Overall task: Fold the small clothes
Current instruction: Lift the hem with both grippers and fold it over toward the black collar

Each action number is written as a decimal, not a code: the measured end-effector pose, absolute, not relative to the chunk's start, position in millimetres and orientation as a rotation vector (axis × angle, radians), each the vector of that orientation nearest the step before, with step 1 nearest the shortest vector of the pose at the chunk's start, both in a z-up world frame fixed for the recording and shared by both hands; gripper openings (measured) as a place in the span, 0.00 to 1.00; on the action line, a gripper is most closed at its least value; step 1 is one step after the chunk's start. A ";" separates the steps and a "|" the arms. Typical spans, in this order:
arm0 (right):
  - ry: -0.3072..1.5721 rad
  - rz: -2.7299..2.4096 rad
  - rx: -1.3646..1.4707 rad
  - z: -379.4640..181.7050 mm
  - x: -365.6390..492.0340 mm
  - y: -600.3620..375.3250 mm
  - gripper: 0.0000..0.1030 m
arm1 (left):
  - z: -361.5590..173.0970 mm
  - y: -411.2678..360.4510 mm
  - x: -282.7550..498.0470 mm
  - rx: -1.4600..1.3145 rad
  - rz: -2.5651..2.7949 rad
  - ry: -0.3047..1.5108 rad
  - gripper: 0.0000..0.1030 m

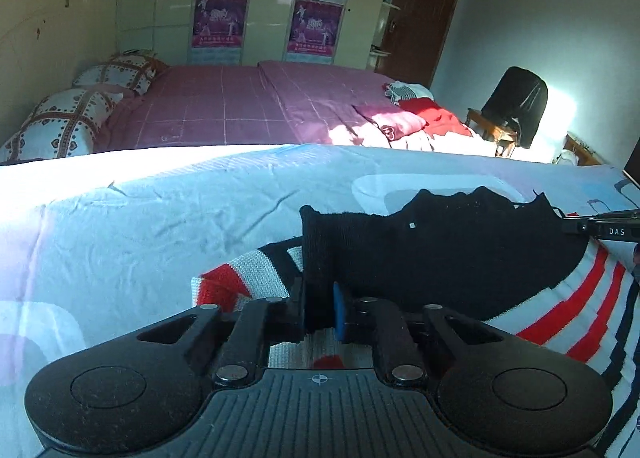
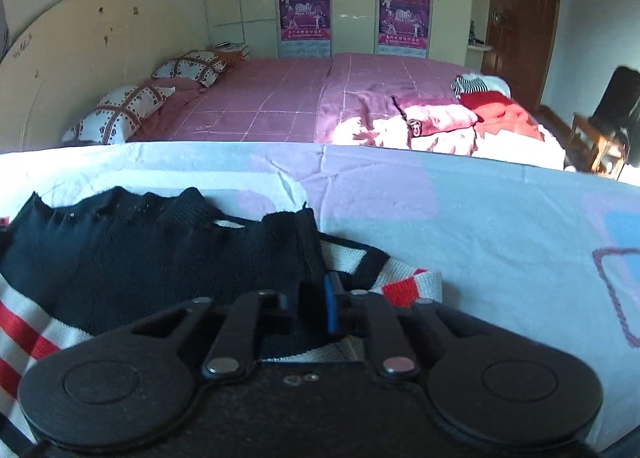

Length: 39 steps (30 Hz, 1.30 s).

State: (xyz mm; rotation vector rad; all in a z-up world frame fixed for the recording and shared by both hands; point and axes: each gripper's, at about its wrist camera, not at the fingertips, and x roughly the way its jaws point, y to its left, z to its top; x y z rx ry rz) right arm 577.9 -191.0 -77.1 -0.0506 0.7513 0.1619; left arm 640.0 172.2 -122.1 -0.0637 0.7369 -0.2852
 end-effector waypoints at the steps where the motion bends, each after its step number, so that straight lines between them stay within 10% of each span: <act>1: 0.746 0.159 -0.053 -76.5 576.8 -190.3 0.05 | -120.3 170.2 640.7 -0.048 -0.291 0.732 0.07; 10: 0.555 0.057 0.002 -51.7 563.1 -215.5 0.04 | -95.6 180.3 638.3 -0.099 -0.240 0.543 0.06; 14: 0.744 -0.001 -0.039 -89.7 588.9 -215.7 0.06 | -134.2 168.3 657.8 -0.009 -0.196 0.689 0.08; 17: 0.710 -0.024 -0.060 -91.6 584.5 -211.5 0.13 | -132.8 164.9 651.4 0.035 -0.175 0.660 0.19; 19: 0.681 -0.039 -0.050 -84.8 577.1 -214.6 0.18 | -122.7 174.0 641.4 0.024 -0.088 0.636 0.48; 29: 0.615 0.246 -0.071 -59.9 553.6 -127.6 0.39 | -79.3 91.3 607.5 0.111 -0.313 0.554 0.52; 39: 0.729 0.065 -0.093 -85.0 564.8 -186.2 0.34 | -115.1 127.2 599.3 0.093 -0.253 0.661 0.55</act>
